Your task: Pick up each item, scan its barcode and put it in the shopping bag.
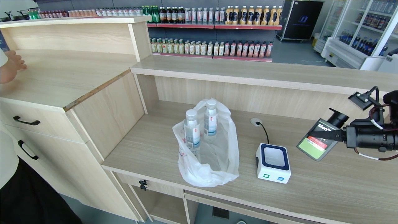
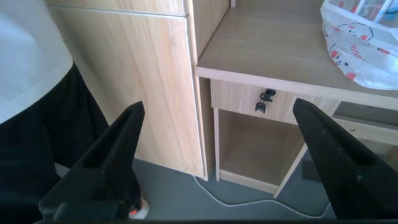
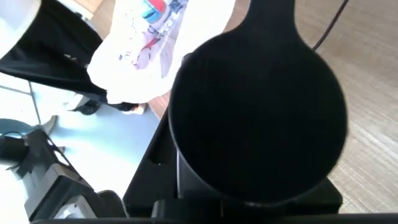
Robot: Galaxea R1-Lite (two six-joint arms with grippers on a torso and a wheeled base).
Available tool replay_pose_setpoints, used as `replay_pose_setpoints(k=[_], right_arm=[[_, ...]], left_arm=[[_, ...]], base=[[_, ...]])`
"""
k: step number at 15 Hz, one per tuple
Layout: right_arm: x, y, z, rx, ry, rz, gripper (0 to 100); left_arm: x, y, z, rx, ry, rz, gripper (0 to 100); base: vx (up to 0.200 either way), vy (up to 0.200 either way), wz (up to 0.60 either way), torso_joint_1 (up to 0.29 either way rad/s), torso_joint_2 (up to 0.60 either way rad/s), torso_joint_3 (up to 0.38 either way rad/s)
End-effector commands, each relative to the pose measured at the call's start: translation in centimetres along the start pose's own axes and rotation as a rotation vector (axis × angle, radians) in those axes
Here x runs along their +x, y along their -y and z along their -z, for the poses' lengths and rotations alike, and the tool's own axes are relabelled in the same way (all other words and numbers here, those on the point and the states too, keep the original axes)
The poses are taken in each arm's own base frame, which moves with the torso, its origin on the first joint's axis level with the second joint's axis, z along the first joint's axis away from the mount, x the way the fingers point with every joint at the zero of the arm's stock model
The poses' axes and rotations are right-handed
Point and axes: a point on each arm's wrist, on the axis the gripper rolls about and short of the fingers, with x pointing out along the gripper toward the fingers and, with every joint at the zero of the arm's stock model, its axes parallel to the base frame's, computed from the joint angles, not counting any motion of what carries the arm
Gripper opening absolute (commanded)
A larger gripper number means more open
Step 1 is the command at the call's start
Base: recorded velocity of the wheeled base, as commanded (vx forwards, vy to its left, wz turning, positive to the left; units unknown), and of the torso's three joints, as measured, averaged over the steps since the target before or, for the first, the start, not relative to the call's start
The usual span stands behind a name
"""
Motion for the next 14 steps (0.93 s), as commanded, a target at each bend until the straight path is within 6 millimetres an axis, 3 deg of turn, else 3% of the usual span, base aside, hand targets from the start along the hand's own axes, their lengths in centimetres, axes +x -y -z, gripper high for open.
replay_pose_setpoints(k=[1,3,5,8,11,14], right_arm=[[-2.5,-2.1,-2.5,-0.138,0.062,0.264,0],[-4.5,-3.6,-3.3,-0.213,0.059,0.583,0],[-5.5,-4.6,-3.2,-0.281,0.065,0.734,0],[-5.6,-4.9,-2.7,-0.318,0.115,0.748,0],[-4.4,-5.9,-3.5,-0.379,0.187,0.712,0],[-2.3,-7.5,-3.7,-0.329,0.213,0.639,0]], left_arm=[[0.0,0.0,0.0,0.000,0.000,-0.001,100],[0.0,0.0,0.0,0.000,0.000,-0.001,100],[0.0,0.0,0.0,0.000,0.000,-0.001,100],[0.0,0.0,0.0,0.000,0.000,-0.001,100],[0.0,0.0,0.0,0.000,0.000,-0.001,100],[0.0,0.0,0.0,0.000,0.000,-0.001,100]], base=[[0.000,0.000,0.00,0.000,0.00,0.000],[0.000,0.000,0.00,0.000,0.00,0.000],[0.000,0.000,0.00,0.000,0.00,0.000],[0.000,0.000,0.00,0.000,0.00,0.000],[0.000,0.000,0.60,0.004,0.00,0.005],[0.000,0.000,0.60,0.007,0.00,-0.002]])
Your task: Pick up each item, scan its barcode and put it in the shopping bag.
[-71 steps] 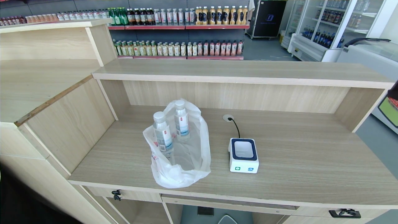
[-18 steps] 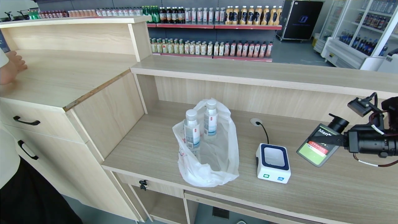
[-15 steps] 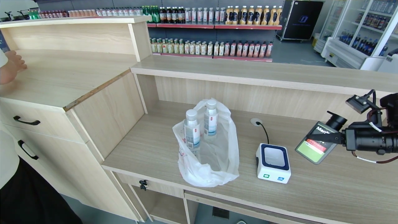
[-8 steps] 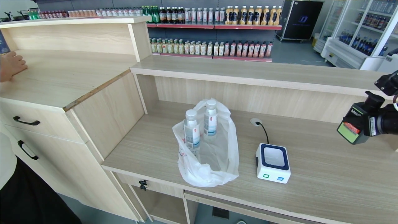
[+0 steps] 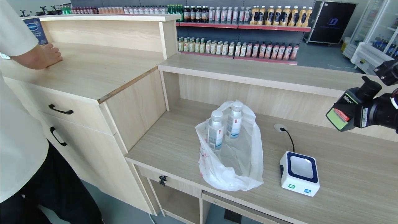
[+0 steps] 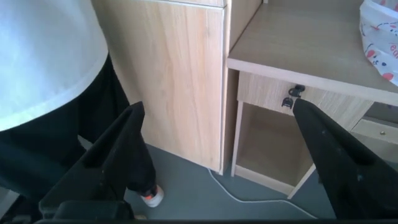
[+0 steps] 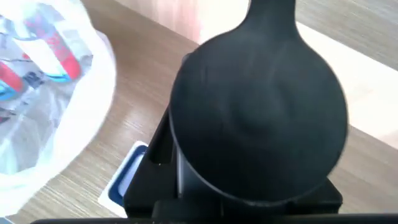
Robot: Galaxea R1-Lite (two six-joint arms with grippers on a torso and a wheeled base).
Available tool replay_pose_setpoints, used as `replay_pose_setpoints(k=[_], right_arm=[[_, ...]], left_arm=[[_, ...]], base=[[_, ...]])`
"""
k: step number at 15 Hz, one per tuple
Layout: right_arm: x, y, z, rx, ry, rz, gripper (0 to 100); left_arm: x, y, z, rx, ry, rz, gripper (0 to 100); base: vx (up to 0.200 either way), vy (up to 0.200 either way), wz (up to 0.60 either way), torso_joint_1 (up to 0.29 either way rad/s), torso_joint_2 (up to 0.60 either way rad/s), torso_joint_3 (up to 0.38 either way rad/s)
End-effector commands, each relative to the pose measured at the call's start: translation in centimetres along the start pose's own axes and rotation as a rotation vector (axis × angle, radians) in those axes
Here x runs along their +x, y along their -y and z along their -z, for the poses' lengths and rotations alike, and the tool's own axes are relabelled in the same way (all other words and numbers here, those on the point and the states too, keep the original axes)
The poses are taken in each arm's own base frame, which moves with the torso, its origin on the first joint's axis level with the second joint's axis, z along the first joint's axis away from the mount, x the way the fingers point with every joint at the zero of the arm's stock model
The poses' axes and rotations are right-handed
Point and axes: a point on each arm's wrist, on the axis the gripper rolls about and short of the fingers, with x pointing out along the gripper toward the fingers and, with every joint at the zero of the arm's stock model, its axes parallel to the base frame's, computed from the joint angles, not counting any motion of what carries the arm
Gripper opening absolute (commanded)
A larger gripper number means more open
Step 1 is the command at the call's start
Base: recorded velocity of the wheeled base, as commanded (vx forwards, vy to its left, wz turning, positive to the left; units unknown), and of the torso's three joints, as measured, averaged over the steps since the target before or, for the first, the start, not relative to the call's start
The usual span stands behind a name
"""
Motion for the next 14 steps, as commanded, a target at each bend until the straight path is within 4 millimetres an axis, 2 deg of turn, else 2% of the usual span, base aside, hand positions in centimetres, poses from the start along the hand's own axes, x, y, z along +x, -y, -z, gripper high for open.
replay_pose_setpoints(k=[1,3,6,8,11,14], right_arm=[[0.5,-1.6,0.2,0.001,-0.009,-0.061,0],[0.8,-2.5,1.1,0.006,-0.042,-0.098,0],[2.4,-3.4,4.1,0.033,-0.164,-0.139,0],[3.4,-3.6,5.3,0.042,-0.205,-0.148,0],[4.9,-4.8,7.2,0.050,-0.159,-0.173,0],[5.8,-6.3,7.5,0.085,-0.125,-0.212,0]], left_arm=[[0.0,0.0,0.0,0.000,0.000,-0.001,100],[0.0,0.0,0.0,0.000,0.000,-0.001,100],[0.0,0.0,0.0,0.000,0.000,-0.001,100],[0.0,0.0,0.0,0.000,0.000,-0.001,100],[0.0,0.0,0.0,0.000,0.000,-0.001,100],[0.0,0.0,0.0,0.000,0.000,-0.001,100]], base=[[0.000,0.000,0.00,0.000,0.00,0.000],[0.000,0.000,0.00,0.000,0.00,0.000],[0.000,0.000,0.00,0.000,0.00,0.000],[0.000,0.000,0.00,0.000,0.00,0.000],[0.000,0.000,0.00,0.000,0.00,0.000],[0.000,0.000,0.00,0.000,0.00,0.000]])
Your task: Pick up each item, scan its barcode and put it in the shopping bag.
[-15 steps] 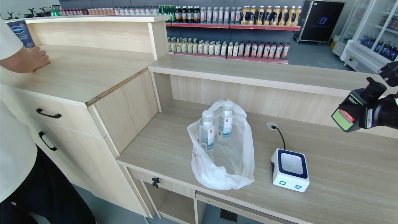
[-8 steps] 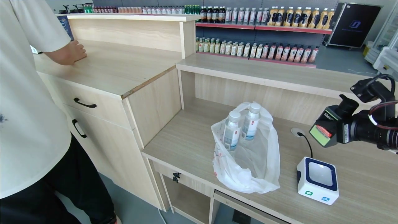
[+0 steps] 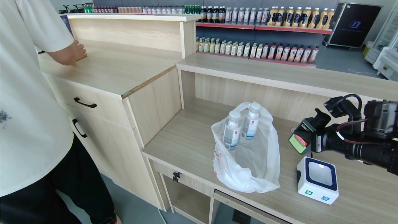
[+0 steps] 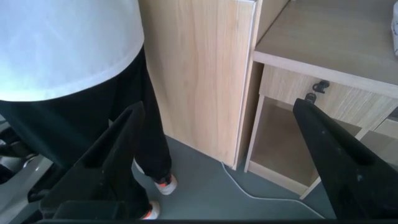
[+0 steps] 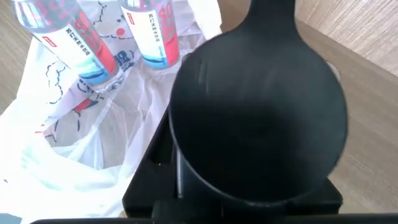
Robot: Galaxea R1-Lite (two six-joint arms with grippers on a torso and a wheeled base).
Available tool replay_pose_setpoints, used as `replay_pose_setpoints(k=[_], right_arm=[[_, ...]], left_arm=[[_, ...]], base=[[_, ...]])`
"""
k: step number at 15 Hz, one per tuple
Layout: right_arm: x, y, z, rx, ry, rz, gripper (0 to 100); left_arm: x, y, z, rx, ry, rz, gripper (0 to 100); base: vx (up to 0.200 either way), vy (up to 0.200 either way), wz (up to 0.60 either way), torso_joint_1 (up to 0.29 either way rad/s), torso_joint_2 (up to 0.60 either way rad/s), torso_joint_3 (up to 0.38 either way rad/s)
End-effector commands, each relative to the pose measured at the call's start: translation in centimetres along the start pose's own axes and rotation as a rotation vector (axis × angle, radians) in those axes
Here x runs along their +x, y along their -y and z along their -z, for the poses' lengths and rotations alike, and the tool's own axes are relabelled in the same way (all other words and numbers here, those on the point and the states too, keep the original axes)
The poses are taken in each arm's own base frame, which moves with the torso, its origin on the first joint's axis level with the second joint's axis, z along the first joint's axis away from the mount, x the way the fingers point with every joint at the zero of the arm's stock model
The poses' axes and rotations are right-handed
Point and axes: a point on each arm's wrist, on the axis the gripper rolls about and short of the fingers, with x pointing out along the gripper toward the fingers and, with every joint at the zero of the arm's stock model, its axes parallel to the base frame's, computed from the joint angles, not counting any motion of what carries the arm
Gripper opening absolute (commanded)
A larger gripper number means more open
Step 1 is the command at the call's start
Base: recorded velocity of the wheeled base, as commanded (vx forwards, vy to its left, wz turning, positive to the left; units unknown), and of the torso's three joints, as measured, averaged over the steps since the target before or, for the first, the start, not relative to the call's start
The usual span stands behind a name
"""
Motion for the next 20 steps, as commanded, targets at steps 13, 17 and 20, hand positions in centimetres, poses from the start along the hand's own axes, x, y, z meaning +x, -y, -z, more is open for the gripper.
replay_pose_setpoints(k=[13,17,20], right_arm=[[6.2,-4.0,2.8,-0.033,0.029,-0.137,0],[7.6,-4.3,3.9,-0.043,0.027,-0.144,0],[8.2,-4.5,4.5,-0.051,0.007,-0.151,0]], left_arm=[[0.0,0.0,0.0,0.000,0.000,-0.001,100],[0.0,0.0,0.0,0.000,0.000,-0.001,100],[0.0,0.0,0.0,0.000,0.000,-0.001,100]], base=[[0.000,0.000,0.00,0.000,0.00,0.000],[0.000,0.000,0.00,0.000,0.00,0.000],[0.000,0.000,0.00,0.000,0.00,0.000]])
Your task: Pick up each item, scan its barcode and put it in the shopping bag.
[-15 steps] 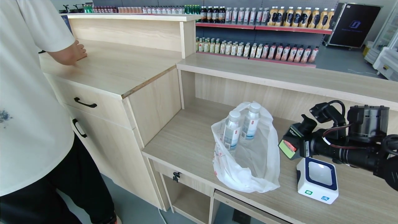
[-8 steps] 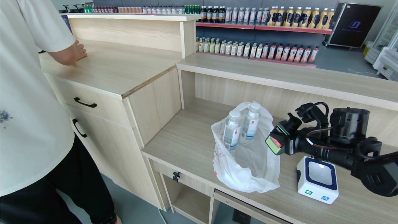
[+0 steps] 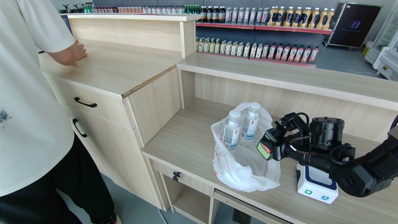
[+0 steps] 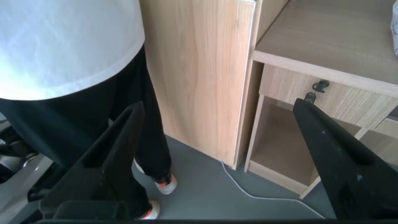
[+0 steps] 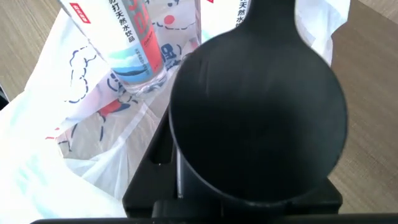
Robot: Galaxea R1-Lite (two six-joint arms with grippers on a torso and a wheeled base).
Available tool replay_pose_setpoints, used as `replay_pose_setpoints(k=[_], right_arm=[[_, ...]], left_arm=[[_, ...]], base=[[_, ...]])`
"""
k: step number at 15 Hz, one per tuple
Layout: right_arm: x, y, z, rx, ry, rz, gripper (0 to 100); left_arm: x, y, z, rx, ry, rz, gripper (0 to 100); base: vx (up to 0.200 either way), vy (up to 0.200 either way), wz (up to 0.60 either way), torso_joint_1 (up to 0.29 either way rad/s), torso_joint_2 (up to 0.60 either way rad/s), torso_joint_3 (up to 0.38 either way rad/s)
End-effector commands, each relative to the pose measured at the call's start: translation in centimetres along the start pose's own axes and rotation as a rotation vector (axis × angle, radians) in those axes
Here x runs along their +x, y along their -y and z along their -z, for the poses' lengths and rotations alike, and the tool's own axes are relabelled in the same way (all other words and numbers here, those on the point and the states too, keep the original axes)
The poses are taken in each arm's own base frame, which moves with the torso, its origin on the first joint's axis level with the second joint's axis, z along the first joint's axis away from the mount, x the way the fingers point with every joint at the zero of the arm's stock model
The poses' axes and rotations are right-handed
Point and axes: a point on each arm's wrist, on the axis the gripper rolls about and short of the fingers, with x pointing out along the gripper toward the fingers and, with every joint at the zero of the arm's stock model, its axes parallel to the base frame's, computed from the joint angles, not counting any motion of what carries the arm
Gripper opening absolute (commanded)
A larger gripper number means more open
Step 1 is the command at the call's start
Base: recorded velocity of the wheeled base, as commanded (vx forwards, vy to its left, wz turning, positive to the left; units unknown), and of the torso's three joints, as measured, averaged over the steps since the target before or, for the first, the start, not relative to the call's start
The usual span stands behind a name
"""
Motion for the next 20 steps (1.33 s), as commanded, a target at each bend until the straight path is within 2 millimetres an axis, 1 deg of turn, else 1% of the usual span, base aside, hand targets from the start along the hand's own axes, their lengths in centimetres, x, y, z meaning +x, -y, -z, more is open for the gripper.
replay_pose_setpoints(k=[1,5,20], right_arm=[[0.7,-0.2,0.6,-0.001,-0.017,-0.009,0],[1.7,-0.1,0.5,-0.001,0.010,-0.013,0],[3.4,-0.6,2.3,-0.003,-0.021,-0.034,0]], left_arm=[[0.0,0.0,0.0,0.000,0.000,-0.001,100],[0.0,0.0,0.0,0.000,0.000,-0.001,100],[0.0,0.0,0.0,0.000,0.000,-0.001,100]], base=[[0.000,0.000,0.00,0.000,0.00,0.000],[0.000,0.000,0.00,0.000,0.00,0.000],[0.000,0.000,0.00,0.000,0.00,0.000]])
